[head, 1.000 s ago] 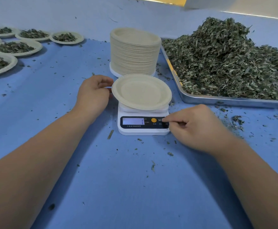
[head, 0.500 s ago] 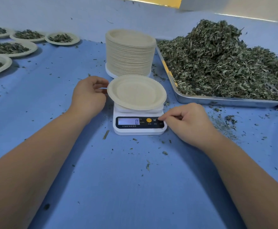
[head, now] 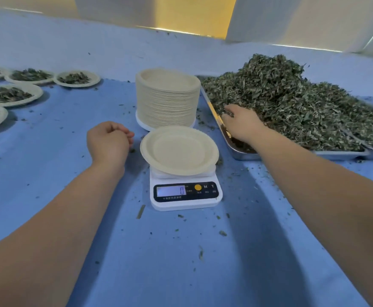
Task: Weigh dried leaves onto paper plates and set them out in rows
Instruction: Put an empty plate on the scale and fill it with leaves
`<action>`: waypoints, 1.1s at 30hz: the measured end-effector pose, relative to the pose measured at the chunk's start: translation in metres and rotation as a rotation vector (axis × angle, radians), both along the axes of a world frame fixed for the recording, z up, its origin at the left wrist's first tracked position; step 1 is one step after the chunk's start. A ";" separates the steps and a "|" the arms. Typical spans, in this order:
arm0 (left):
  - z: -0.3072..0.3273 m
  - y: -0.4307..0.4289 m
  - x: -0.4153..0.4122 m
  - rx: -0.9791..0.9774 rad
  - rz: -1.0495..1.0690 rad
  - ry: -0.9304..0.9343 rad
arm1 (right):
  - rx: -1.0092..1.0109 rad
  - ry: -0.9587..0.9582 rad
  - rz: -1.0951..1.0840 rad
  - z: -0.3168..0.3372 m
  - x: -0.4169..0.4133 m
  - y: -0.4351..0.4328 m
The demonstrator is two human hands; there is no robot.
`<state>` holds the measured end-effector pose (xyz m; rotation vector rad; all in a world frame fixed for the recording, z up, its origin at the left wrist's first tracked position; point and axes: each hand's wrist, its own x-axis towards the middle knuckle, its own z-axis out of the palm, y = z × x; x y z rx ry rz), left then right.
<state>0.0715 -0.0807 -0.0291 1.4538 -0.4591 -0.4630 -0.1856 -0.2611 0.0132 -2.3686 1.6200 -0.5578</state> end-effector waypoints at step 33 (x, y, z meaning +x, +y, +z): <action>-0.007 -0.006 -0.003 -0.033 -0.118 -0.026 | 0.332 0.519 0.045 0.029 0.011 -0.068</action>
